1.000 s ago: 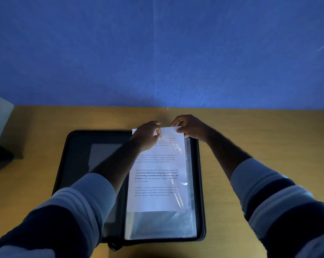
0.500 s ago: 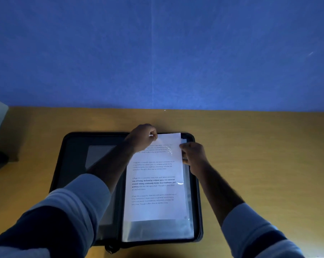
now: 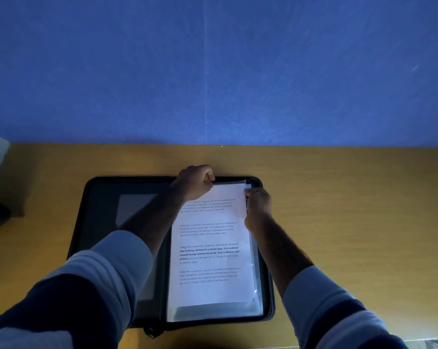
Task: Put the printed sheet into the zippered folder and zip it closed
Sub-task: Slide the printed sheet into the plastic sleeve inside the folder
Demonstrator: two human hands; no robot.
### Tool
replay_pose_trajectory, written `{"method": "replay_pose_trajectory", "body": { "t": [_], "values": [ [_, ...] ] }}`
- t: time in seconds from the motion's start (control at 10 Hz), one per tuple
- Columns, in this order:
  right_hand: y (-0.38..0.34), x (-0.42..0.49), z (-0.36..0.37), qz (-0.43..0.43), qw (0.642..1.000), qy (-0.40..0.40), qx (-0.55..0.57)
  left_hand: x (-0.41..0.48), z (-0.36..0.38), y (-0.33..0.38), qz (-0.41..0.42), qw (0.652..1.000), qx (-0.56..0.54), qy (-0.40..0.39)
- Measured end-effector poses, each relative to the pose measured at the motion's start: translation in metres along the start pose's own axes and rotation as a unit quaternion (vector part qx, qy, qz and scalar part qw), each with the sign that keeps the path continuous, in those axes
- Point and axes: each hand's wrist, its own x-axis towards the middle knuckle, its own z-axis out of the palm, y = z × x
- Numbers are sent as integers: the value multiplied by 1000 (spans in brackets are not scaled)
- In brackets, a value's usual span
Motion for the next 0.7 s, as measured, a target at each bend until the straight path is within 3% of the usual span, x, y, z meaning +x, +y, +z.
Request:
{"method": "replay_pose_trajectory", "body": {
  "t": [0.4, 0.5, 0.7],
  "values": [
    [-9, 4, 0, 1, 998, 32, 53, 2, 6, 10, -9, 998, 29, -52],
    [-18, -10, -4, -33, 994, 15, -104, -1, 9, 8, -14, 999, 27, -43],
    [-8, -6, -2, -16, 999, 17, -40, -2, 12, 8, -8, 999, 13, -46]
  ]
}}
